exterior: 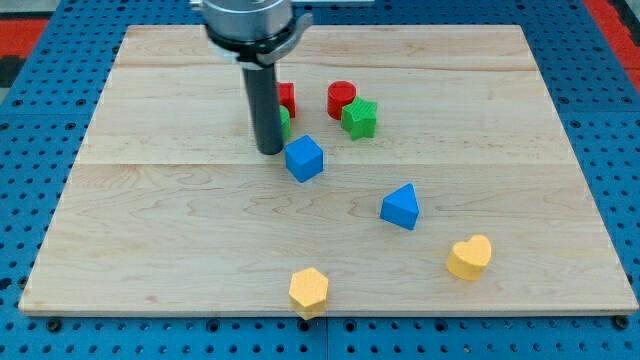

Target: Place the yellow hexagon in between the blue triangle and yellow heart

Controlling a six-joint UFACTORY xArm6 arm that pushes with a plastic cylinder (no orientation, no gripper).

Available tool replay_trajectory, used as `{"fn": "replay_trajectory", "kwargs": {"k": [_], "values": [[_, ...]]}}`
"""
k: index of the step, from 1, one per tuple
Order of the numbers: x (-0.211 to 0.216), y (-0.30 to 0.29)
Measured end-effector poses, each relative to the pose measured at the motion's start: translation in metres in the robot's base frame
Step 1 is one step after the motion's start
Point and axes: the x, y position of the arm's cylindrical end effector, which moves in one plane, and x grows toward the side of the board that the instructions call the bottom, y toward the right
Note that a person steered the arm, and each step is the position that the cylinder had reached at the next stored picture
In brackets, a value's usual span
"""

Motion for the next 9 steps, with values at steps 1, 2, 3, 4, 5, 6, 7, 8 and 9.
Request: {"fn": "replay_trajectory", "kwargs": {"k": [1, 2, 3, 4, 5, 6, 7, 8, 9], "values": [[0.03, -0.04], [0.119, -0.041], [0.19, -0.041], [0.203, -0.025], [0.202, -0.005], [0.202, 0.11], [0.202, 0.188], [0.202, 0.216], [0.202, 0.177]]}}
